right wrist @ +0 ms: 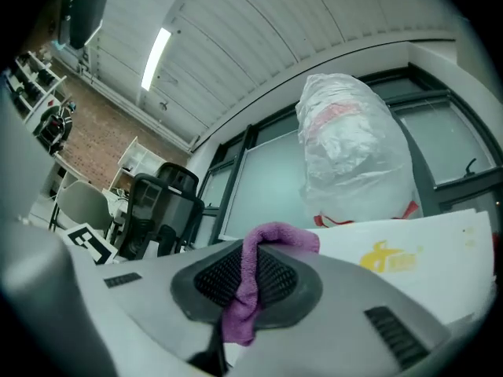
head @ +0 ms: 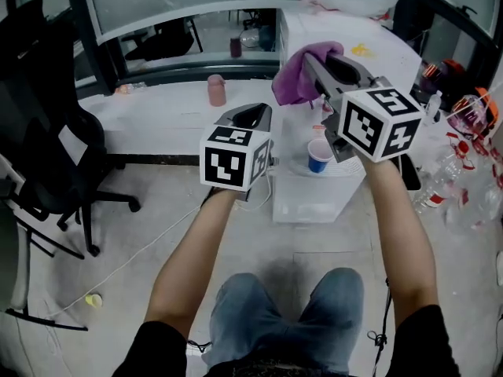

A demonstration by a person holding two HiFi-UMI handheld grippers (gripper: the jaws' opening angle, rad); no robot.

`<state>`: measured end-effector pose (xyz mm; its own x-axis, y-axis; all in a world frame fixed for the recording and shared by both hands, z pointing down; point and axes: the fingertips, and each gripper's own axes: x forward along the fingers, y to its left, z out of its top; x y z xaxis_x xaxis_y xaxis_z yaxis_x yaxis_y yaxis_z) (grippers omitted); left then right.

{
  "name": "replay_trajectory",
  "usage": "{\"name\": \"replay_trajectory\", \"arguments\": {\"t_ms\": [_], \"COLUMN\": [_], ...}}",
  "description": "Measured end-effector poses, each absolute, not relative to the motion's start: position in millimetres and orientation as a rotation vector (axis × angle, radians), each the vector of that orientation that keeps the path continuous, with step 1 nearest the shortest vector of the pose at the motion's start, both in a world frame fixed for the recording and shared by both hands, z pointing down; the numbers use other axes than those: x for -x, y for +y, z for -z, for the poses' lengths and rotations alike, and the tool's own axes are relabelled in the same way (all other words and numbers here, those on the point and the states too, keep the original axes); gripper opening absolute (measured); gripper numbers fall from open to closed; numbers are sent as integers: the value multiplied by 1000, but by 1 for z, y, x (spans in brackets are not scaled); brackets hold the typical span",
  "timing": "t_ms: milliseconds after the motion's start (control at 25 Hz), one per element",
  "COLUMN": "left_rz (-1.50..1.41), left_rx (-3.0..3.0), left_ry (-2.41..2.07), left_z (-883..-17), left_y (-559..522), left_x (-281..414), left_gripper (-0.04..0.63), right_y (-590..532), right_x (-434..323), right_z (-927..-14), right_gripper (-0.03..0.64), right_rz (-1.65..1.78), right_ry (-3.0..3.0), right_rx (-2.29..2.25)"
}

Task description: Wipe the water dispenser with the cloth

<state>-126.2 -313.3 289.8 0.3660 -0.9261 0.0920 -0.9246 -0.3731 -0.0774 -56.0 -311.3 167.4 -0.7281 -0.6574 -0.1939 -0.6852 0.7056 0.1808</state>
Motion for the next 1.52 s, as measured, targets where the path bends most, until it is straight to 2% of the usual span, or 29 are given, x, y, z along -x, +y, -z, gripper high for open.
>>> {"name": "replay_trajectory", "arguments": {"t_ms": [440,1520], "left_rz": [203,260], "left_rx": [2569,2698], "left_ry": [1787,1805], "left_z": [-310,-409], "left_y": [-297,-292], "left_x": [148,154], "left_gripper": [26,26], "right_y": [-330,-343], "right_x": [81,99], "right_z": [-186,-363], "right_gripper": [32,32], "right_rz": [-281,-46], "right_ry": [2757,2876], "right_rx": [1128,1283]}}
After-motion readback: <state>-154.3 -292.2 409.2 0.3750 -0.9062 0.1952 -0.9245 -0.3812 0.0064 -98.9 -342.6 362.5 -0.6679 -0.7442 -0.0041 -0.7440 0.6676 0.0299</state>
